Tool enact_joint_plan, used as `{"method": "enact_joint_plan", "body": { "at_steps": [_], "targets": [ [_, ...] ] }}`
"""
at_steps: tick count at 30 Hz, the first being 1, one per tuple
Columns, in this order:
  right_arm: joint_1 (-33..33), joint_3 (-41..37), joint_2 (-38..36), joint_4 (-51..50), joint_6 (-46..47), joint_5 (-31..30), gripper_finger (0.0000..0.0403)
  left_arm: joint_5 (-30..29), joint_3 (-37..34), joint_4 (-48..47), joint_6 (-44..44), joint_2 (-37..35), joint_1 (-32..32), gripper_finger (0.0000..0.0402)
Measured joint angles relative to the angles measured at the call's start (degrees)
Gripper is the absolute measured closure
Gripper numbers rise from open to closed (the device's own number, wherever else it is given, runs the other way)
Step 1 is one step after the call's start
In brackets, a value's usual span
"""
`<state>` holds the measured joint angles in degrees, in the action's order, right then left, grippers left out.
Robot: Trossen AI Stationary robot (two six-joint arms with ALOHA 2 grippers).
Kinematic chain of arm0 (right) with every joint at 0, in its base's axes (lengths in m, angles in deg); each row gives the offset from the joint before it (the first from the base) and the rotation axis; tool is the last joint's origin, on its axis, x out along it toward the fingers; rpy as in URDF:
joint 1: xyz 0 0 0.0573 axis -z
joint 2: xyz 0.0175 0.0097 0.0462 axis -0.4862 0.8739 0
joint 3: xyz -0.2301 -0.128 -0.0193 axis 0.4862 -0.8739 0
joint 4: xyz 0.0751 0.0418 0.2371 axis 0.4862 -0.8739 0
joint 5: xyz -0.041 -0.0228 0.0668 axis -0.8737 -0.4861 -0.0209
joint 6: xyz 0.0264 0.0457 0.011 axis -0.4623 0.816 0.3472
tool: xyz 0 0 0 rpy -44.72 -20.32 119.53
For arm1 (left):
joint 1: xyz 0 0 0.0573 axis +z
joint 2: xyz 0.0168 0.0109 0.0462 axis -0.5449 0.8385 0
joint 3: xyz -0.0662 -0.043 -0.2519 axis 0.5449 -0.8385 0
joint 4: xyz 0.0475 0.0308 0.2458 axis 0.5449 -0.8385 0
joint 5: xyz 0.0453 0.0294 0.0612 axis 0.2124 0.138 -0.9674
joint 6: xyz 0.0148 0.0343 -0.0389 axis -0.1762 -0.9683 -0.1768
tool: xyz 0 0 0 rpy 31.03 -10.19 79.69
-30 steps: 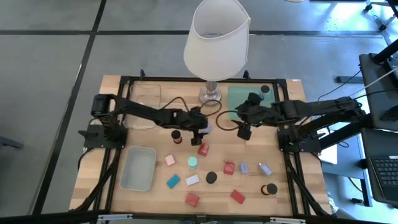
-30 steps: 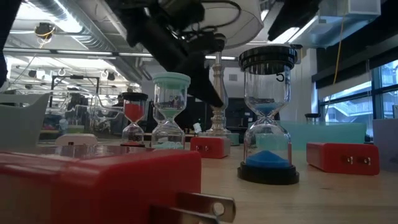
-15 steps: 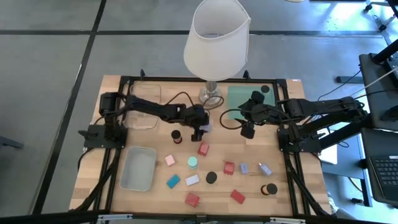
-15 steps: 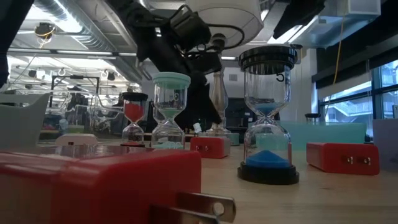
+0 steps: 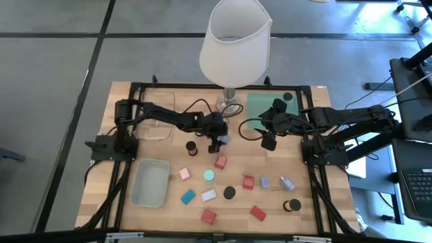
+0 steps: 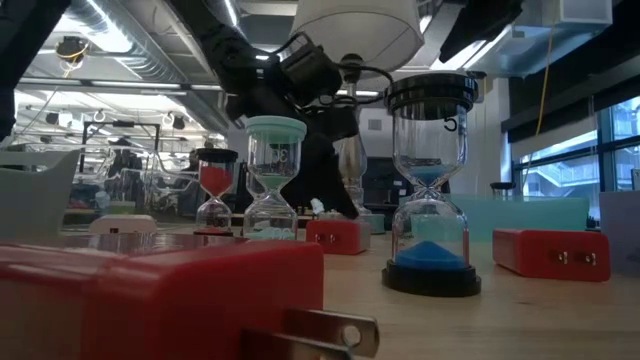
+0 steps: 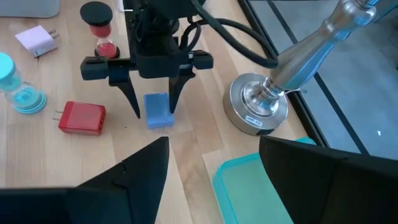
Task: Pick & Place Office items
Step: Put the light blue charger adapter into the transparent bin
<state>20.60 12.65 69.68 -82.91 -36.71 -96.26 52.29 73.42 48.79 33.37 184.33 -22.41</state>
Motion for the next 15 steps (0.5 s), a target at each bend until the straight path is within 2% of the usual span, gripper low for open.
{"method": "enact_joint_plan", "body": {
  "at_steps": [3, 15],
  "targets": [
    [0.0, 0.0, 0.0, -0.01, 0.0, 0.03, 0.015, -1.68, 0.04, -0.07, -0.11, 0.16, 0.14, 0.0146],
    [0.0, -0.04, 0.0, -0.01, 0.17, 0.45, 0.015, -1.78, -0.07, -1.64, -1.0, 0.36, 0.15, 0.0149]
  ]
}}
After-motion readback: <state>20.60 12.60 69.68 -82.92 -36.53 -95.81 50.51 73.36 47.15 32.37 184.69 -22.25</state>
